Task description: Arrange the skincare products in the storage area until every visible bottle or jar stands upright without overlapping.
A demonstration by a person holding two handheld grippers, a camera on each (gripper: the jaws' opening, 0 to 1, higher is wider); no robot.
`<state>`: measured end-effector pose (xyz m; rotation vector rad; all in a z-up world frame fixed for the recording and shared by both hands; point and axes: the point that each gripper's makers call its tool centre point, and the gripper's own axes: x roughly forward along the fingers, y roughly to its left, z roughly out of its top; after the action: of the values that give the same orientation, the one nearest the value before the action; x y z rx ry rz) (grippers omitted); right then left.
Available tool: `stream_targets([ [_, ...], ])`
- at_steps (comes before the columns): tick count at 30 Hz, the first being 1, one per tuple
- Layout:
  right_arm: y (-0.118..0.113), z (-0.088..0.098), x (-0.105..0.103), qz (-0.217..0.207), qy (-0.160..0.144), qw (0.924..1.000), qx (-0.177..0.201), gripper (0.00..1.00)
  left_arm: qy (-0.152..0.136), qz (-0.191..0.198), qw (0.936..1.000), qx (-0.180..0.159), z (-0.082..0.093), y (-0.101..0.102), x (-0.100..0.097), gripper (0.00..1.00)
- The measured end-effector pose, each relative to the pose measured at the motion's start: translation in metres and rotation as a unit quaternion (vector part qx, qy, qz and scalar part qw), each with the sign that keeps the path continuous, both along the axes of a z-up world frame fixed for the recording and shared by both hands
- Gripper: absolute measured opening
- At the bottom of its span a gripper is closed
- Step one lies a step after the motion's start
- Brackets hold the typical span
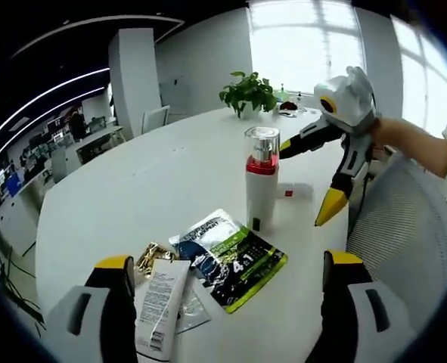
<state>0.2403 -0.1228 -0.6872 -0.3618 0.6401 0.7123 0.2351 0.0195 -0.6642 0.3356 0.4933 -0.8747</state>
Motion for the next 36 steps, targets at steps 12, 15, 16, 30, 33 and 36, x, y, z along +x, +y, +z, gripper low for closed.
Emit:
stream_targets([
  [12, 0.011, 0.028, -0.014, 0.013, -0.017, 0.9995, 0.023, 0.99, 0.0, 0.023, 0.9997, 0.01, -0.001, 0.021, 0.003, 0.99],
  [15, 0.012, 0.033, -0.018, 0.017, -0.022, 0.9994, 0.02, 0.99, 0.0, 0.027, 0.9995, 0.014, -0.003, 0.028, 0.006, 0.99],
  [16, 0.012, 0.034, -0.019, 0.017, -0.022, 0.9994, 0.019, 0.99, 0.0, 0.028, 0.9994, 0.017, -0.004, 0.028, 0.005, 0.99],
  [30, 0.014, 0.043, -0.027, 0.017, -0.028, 0.9992, 0.024, 1.0, 0.024, 0.029, 0.9982, 0.046, -0.028, 0.044, 0.017, 0.96],
  [33, 0.015, 0.045, -0.028, 0.015, -0.03, 0.999, 0.029, 1.0, 0.044, 0.034, 0.998, 0.03, -0.034, 0.048, 0.023, 0.93],
  [36, 0.014, 0.046, -0.029, 0.013, -0.029, 0.9991, 0.029, 1.0, 0.051, 0.035, 0.9975, 0.035, -0.04, 0.051, 0.026, 0.9],
])
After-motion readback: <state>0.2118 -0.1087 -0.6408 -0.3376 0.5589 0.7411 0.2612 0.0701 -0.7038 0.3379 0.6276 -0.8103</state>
